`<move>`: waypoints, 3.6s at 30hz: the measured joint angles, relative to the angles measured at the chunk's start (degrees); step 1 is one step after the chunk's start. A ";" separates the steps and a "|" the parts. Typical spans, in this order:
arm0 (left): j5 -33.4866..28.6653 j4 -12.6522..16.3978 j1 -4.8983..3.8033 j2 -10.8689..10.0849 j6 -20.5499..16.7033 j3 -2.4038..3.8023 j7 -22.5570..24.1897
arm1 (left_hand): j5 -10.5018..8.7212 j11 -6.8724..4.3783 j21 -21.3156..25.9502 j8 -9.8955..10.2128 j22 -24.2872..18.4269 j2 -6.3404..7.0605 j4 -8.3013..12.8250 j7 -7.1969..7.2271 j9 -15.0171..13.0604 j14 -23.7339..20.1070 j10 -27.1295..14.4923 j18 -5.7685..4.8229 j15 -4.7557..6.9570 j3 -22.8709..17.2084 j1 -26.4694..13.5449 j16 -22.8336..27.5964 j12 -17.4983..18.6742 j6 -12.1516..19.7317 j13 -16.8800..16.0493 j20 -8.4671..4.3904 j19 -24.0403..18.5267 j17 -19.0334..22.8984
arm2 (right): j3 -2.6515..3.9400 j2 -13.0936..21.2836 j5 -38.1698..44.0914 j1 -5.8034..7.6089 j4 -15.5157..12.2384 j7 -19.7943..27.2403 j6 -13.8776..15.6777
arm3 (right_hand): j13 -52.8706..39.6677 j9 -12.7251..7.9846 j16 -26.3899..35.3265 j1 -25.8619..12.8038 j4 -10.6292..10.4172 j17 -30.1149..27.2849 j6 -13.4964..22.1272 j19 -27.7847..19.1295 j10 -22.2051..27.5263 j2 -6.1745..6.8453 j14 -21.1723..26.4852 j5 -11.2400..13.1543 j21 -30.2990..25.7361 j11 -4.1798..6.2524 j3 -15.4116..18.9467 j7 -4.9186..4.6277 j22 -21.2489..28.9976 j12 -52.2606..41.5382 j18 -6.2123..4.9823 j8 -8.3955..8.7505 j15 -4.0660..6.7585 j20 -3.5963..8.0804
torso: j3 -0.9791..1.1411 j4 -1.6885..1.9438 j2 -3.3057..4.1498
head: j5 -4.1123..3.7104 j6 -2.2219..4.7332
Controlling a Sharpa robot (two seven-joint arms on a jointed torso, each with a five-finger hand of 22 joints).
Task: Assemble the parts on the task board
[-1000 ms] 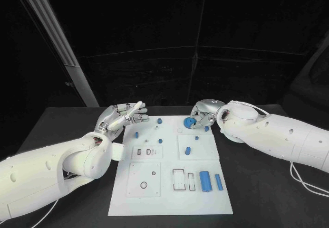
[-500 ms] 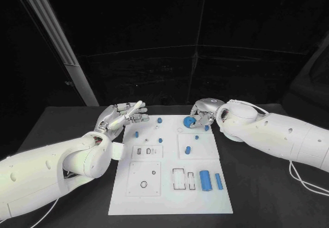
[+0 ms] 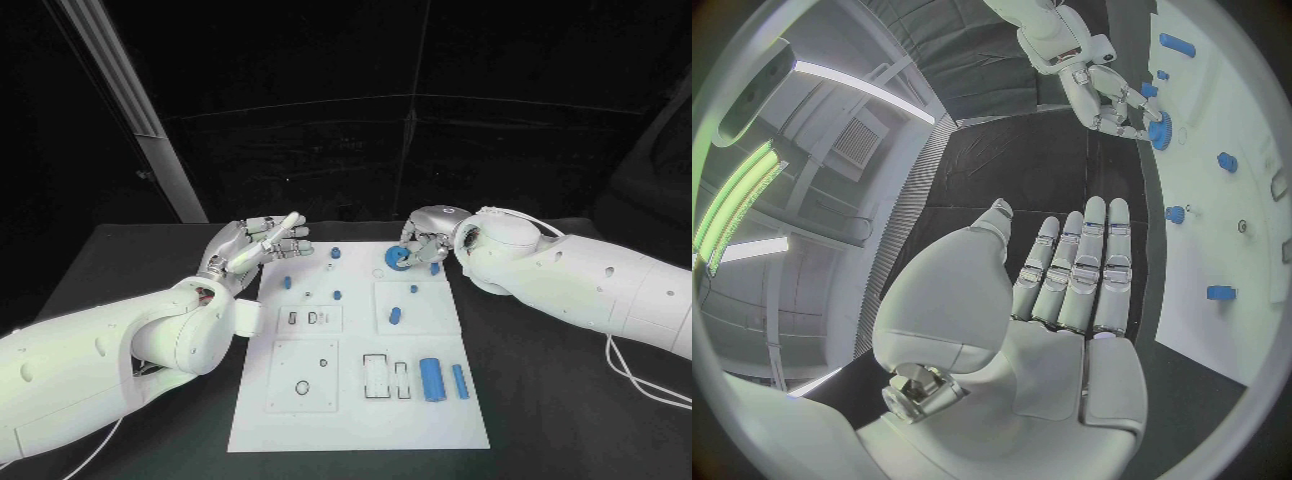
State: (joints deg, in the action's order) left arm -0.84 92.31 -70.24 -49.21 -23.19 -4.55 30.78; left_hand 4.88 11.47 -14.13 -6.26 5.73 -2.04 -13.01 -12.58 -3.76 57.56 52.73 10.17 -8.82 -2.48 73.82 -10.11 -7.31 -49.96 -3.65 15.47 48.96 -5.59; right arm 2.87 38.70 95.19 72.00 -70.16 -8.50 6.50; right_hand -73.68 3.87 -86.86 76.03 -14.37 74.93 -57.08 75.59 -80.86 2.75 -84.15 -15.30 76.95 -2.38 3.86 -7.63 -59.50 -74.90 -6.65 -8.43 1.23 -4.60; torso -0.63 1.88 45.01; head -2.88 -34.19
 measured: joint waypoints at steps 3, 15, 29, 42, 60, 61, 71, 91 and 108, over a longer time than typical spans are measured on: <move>0.00 0.01 0.00 -0.01 0.00 0.00 -0.05 | 0.00 0.00 0.00 0.00 -0.04 0.00 0.06 0.00 0.00 0.19 0.00 0.00 -0.19 -0.07 0.00 0.00 0.00 0.00 0.00 0.00 0.00 0.00 | 0.03 -0.02 0.01 0.04 0.01 -0.03 -0.23 | 0.00 -0.03 0.00 0.00 -0.25 0.00 0.00 0.00 0.00 0.00 0.00 -0.01 0.00 0.00 0.03 0.00 0.00 0.19 0.00 0.00 0.00 0.00 | 0.00 0.01 0.00 | -0.03 0.04; 0.00 0.05 0.00 -0.04 0.07 0.00 -0.30 | 0.00 0.00 0.31 0.00 -0.10 0.00 0.22 0.00 0.00 0.19 0.00 0.00 -0.19 0.09 0.00 0.20 0.24 0.00 0.00 -0.18 0.18 0.00 | -0.05 -0.29 2.81 -0.06 -0.88 -1.34 0.28 | -0.78 0.16 0.00 2.35 1.81 -0.01 -1.13 0.00 0.00 -0.77 0.22 1.43 0.63 0.00 -2.83 0.36 -0.74 0.19 -0.01 0.10 0.22 0.00 | 0.04 0.01 0.03 | -0.11 0.04; 0.00 0.05 -0.01 -0.03 0.13 0.00 -0.57 | 0.00 0.00 0.31 0.00 -0.15 -0.25 0.38 0.00 0.00 0.19 0.00 0.00 -0.19 -0.07 0.25 0.19 0.24 0.00 0.00 -0.18 0.18 0.05 | -0.39 -0.27 9.15 -0.54 -4.35 -3.39 3.16 | -1.31 0.10 -0.23 3.83 2.93 -0.01 -2.57 0.71 -0.84 -1.49 0.21 3.91 1.32 0.44 -7.27 0.52 -2.25 -0.31 0.91 0.16 0.63 0.31 | 0.07 -0.02 0.03 | -0.06 0.00; -0.01 0.10 -0.01 -0.14 0.17 0.00 -0.73 | 0.00 0.00 0.31 0.23 -0.15 -0.25 0.54 0.00 0.00 0.19 0.00 0.00 -0.19 -0.23 0.25 0.19 0.23 0.00 0.00 -0.18 0.18 0.04 | -0.37 0.63 10.53 -0.54 -9.73 -4.48 7.98 | -1.27 0.06 -0.23 1.36 1.44 -0.01 -2.96 0.92 -0.99 -1.17 0.21 3.43 1.32 0.57 -9.71 0.14 -2.62 -0.31 0.90 0.32 0.63 0.52 | 0.03 -0.02 0.01 | 0.28 0.27; -0.02 0.05 -0.02 -0.15 0.21 0.00 -0.79 | 0.00 0.00 0.31 0.23 -0.20 -0.51 0.65 0.00 0.00 0.19 0.00 0.00 -0.19 -0.12 0.51 0.18 0.44 0.00 0.00 -0.18 0.18 0.03 | -0.40 -8.18 10.64 -0.54 -6.24 -4.96 9.05 | -1.27 0.06 -0.22 1.29 0.94 -0.02 -2.97 0.91 -1.04 -1.10 0.21 3.18 1.55 0.63 -10.20 0.16 -2.70 -0.31 0.90 1.13 0.62 0.52 | -0.01 0.16 0.10 | 1.05 0.38; -0.02 0.05 -0.01 -0.15 0.21 0.00 -0.79 | 0.00 0.00 0.31 0.23 -0.24 -0.51 0.70 0.00 0.00 0.19 0.00 0.00 -0.19 -0.07 0.51 0.18 0.44 0.00 0.00 -0.18 0.18 0.04 | -0.40 -8.69 10.65 -0.57 -5.74 -4.95 8.97 | -1.27 0.06 -0.22 1.29 0.93 -0.02 -2.97 0.91 -1.04 -1.10 0.21 3.17 1.55 0.63 -10.20 0.16 -2.70 -0.31 0.89 1.13 0.62 0.52 | -0.01 0.16 0.10 | 1.07 0.35; -0.02 0.05 -0.03 -0.11 0.19 0.00 -0.76 | 0.00 0.00 0.31 0.23 -0.25 -0.51 0.85 0.00 0.00 0.18 0.00 0.00 -0.19 -0.22 0.51 0.18 0.44 0.00 0.00 -0.18 0.18 0.09 | -0.45 -11.56 10.74 -0.82 -3.02 -4.76 7.86 | -1.27 0.02 -0.22 0.92 0.78 -0.02 -3.15 0.91 -1.04 -0.73 0.21 3.17 1.55 0.63 -10.34 0.35 -2.69 -0.31 0.89 1.19 0.62 0.52 | -0.01 0.00 0.08 | 1.44 0.26; -0.02 -0.03 -0.22 -0.08 0.14 0.01 -0.69 | 0.00 0.00 0.31 0.23 -0.24 -0.51 0.85 0.00 0.00 0.18 0.00 0.00 -0.19 -0.22 0.51 0.40 0.44 0.00 0.00 -0.18 0.18 0.08 | -0.61 -13.31 10.84 -0.93 -1.02 -4.26 4.38 | -0.53 0.10 -0.22 -3.31 -0.60 -0.02 -2.03 0.89 -0.41 1.98 0.21 2.12 1.55 0.01 -9.34 0.24 -1.89 1.53 0.89 2.68 0.62 0.50 | 0.08 -0.05 0.04 | 1.63 -0.13; -0.02 -0.04 -0.26 -0.03 0.14 0.01 -0.71 | 0.00 0.00 0.31 0.23 -0.32 -0.51 0.85 0.00 0.00 0.18 0.00 0.00 -0.19 -0.22 0.51 0.40 0.44 0.00 0.00 -0.18 0.18 0.08 | -0.72 -13.69 10.37 -0.93 0.09 -3.61 3.51 | 2.30 -0.02 -0.22 -10.31 -2.22 -0.02 2.18 -0.08 1.96 1.77 0.20 0.48 0.76 -1.51 -1.89 -1.31 -0.51 5.02 0.88 4.45 -0.41 -0.77 | 0.09 -0.08 0.04 | 1.52 -0.15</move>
State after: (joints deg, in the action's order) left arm -0.86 92.27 -70.50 -49.24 -23.05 -4.54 30.07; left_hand 4.88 11.47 -13.82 -6.03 5.41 -2.55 -12.16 -12.58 -3.76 57.75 52.73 10.17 -9.02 -2.71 74.33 -9.72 -6.87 -49.96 -3.65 15.30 49.14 -5.51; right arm 2.15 25.01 105.56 71.07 -70.07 -12.12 10.02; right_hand -71.38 3.84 -87.07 65.73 -16.59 74.91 -54.90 75.50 -78.90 4.51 -83.94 -14.81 77.71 -3.89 1.97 -8.94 -60.01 -69.88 -5.77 -3.97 0.82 -5.37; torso -0.53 1.81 45.05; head -1.37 -34.35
